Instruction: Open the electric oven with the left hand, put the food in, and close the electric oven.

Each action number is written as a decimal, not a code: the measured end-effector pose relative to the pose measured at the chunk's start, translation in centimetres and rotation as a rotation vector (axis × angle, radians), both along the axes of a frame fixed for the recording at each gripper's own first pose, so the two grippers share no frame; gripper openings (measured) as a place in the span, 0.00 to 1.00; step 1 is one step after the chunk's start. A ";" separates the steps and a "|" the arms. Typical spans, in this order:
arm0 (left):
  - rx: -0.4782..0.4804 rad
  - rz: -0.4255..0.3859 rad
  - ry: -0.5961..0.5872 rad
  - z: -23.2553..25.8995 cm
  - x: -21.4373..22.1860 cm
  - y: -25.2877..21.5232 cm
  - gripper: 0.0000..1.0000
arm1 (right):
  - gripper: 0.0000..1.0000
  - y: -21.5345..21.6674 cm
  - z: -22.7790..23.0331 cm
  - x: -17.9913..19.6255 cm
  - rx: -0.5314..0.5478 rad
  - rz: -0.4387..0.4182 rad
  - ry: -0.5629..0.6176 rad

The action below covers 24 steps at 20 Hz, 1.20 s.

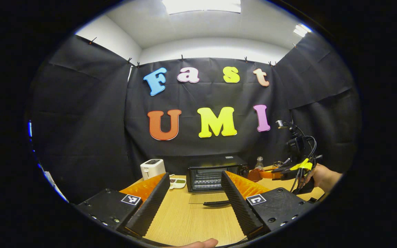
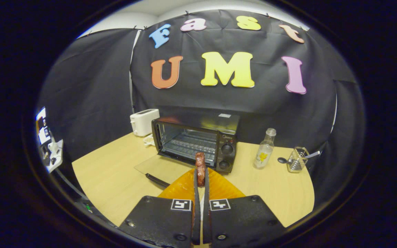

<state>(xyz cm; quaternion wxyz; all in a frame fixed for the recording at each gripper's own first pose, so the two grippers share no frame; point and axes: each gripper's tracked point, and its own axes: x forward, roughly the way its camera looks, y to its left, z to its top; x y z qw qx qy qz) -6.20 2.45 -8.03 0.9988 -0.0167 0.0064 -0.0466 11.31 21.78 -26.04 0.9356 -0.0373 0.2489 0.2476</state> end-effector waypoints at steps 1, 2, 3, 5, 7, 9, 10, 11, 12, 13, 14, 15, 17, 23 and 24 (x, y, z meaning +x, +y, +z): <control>-0.003 0.000 0.005 -0.3 0.0 0.1 0.95 | 0.06 0.8 -0.3 0.4 0.004 -0.013 -0.025; -0.006 0.000 0.010 -0.6 0.1 0.3 0.95 | 0.06 1.6 -0.4 0.9 0.009 -0.026 -0.050; -0.009 0.001 0.018 -0.9 0.2 0.5 0.95 | 0.06 2.4 -0.7 1.4 0.013 -0.037 -0.072; -0.011 0.005 0.033 -1.6 0.5 0.8 0.95 | 0.06 4.0 -1.3 2.4 0.025 -0.062 -0.102; -0.010 0.012 0.047 -2.5 1.0 1.3 0.95 | 0.06 5.6 -2.0 3.3 0.037 -0.079 -0.116; -0.012 0.028 0.061 -3.2 1.5 1.8 0.95 | 0.06 7.4 -2.9 4.4 0.047 -0.090 -0.116; -0.011 0.037 0.066 -3.6 1.9 2.2 0.95 | 0.06 8.3 -3.4 4.9 0.051 -0.094 -0.112; -0.008 0.044 0.073 -4.0 2.2 2.5 0.95 | 0.06 9.1 -4.0 5.5 0.058 -0.094 -0.102; -0.004 0.051 0.080 -4.3 2.5 2.8 0.95 | 0.06 10.1 -4.7 6.0 0.074 -0.094 -0.090; -0.001 0.062 0.087 -4.7 2.8 3.3 0.95 | 0.06 11.3 -5.0 6.4 0.102 -0.092 -0.079; 0.003 0.079 0.092 -5.0 3.3 3.8 0.95 | 0.06 12.5 -5.4 6.9 0.132 -0.082 -0.068; 0.007 0.102 0.102 -5.4 3.7 4.6 0.95 | 0.06 13.5 -6.1 7.4 0.158 -0.082 -0.055; 0.003 0.145 0.106 -6.0 4.6 6.0 0.95 | 0.06 14.6 -7.2 8.6 0.191 -0.109 -0.034; -0.059 0.184 0.112 -7.0 6.7 8.7 0.95 | 0.06 18.3 -10.0 12.9 0.447 -0.170 0.161; -0.069 0.186 0.115 -7.1 7.0 8.9 0.96 | 0.06 18.6 -10.0 13.9 0.506 -0.186 0.200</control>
